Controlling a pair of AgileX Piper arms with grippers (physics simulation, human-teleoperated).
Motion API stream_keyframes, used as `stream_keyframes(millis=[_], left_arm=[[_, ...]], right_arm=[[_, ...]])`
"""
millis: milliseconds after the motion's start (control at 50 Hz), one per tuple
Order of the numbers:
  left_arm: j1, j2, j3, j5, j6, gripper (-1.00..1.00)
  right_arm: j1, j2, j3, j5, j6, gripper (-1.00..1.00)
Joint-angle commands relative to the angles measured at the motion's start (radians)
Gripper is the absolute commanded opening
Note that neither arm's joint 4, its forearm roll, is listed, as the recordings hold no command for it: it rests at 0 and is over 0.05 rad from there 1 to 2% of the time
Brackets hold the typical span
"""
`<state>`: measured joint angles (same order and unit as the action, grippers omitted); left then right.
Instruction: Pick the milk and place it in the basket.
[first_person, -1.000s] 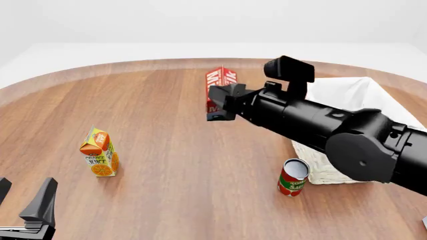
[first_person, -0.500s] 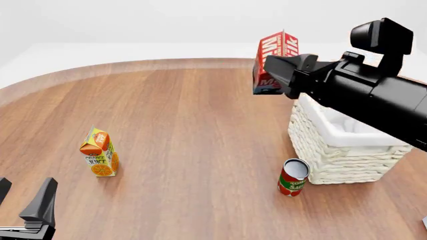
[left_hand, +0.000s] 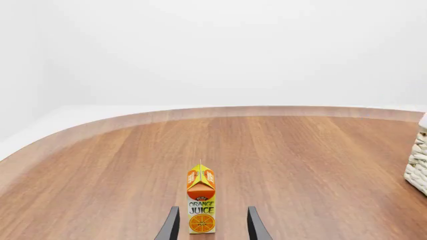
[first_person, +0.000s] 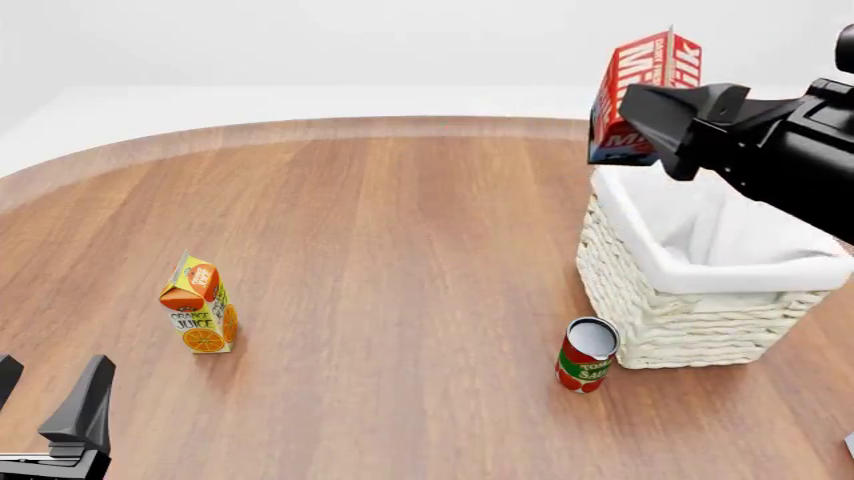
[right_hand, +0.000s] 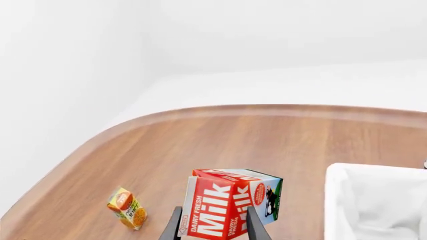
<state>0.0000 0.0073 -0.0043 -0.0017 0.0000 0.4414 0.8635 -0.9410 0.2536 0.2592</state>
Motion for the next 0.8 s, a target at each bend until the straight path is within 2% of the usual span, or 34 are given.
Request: stream_keyframes(millis=[20, 520, 580, 620, 800], left_arm=[[0.000, 0.000, 0.000, 0.000, 0.000, 1.00], [0.000, 0.000, 0.000, 0.000, 0.000, 1.00], [0.000, 0.000, 0.000, 0.000, 0.000, 1.00], [0.000, 0.000, 0.000, 0.000, 0.000, 1.00], [0.000, 0.000, 0.000, 0.000, 0.000, 1.00]], right_arm=[[-0.063, -0.041, -0.001, 0.003, -0.003, -1.00], [-0.213, -0.049, 0.066, -0.025, -0.006, -1.00], [-0.232, -0.047, 0.072, -0.032, 0.015, -1.00], [-0.250, -0.042, 0.079, -0.038, 0.009, -1.00], [-0.277, -0.027, 0.074, -0.036, 0.007, -1.00]])
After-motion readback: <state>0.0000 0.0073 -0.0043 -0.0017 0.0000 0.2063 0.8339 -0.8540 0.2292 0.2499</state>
